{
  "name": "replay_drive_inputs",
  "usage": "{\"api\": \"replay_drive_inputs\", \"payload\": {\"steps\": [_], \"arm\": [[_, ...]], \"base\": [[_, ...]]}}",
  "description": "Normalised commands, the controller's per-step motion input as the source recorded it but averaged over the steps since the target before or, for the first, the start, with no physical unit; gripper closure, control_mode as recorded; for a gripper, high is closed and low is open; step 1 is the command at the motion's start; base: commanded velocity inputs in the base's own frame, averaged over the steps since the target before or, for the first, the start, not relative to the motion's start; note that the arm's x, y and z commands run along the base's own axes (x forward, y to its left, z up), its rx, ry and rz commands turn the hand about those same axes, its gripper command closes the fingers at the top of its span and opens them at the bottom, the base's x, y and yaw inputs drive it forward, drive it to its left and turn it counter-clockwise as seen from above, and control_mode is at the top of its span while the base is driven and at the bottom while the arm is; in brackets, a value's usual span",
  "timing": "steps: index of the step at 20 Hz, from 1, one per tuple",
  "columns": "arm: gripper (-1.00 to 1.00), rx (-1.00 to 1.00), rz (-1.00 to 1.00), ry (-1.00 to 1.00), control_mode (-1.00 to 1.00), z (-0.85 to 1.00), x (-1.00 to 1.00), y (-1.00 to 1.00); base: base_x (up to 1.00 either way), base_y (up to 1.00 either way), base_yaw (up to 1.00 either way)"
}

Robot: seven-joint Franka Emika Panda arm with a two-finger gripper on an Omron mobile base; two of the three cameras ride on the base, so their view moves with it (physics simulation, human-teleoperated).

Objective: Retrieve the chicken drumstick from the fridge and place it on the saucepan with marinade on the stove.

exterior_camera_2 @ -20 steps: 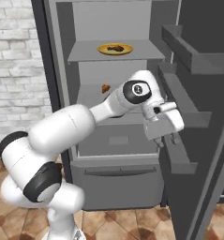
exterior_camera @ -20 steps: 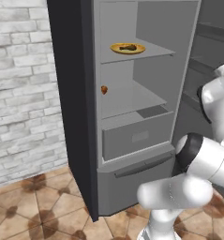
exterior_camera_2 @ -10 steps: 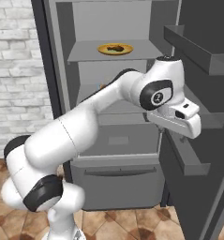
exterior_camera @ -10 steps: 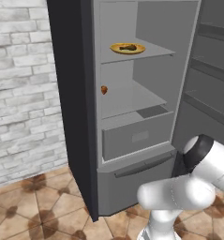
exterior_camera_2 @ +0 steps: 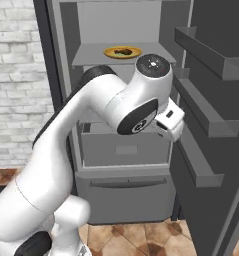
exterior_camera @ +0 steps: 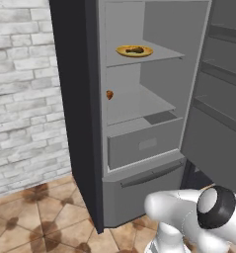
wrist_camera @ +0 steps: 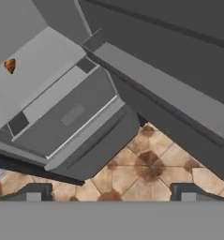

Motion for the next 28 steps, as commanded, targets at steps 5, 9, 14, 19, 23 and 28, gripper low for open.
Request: {"api": "replay_drive_inputs", "payload": {"steps": [5,9,14,19,23,28], "arm": [[-1.0,0.01,0.04,-0.35,-1.0,0.13,-0.11,1.0],[-1.0,0.0,0.0,-0.32,-1.0,0.21,0.0,1.0],[-1.0,0.0,0.0,-0.3,-1.0,0.43,-0.03,0.93],[-1.0,0.0,0.0,-0.07,-1.0,0.47,-0.16,0.61],[-1.0,0.0,0.0,-0.06,-1.0,0.17,-0.05,0.73],[-1.0,0.01,-0.05,-0.08,-1.0,0.12,0.22,0.51]], "base": [[0.0,0.0,0.0],[0.0,0.0,0.0],[0.0,0.0,0.0],[0.0,0.0,0.0],[0.0,0.0,0.0],[0.0,0.0,0.0]]}}
